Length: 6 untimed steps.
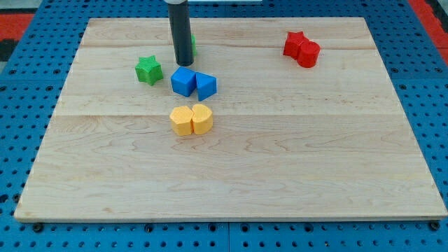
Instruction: Move the green star towards the center left
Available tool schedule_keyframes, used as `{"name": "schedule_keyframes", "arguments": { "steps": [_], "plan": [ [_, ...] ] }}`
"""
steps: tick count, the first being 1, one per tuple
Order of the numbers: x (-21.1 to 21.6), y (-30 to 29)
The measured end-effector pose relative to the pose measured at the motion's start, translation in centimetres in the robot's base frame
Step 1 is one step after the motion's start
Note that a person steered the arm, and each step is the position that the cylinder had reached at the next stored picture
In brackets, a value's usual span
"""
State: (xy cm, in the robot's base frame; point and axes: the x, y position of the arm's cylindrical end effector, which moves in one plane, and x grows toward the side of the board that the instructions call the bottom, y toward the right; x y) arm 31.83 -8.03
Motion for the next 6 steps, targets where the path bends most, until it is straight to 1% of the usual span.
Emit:
{"name": "schedule_keyframes", "arguments": {
  "steps": [1, 2, 3, 5, 6],
  "plan": [
    [0.7, -4.4],
    [3.8, -2.8],
    [4.6, -3.6],
    [4.4, -12.8],
    [4.4, -7.7]
  ]
}}
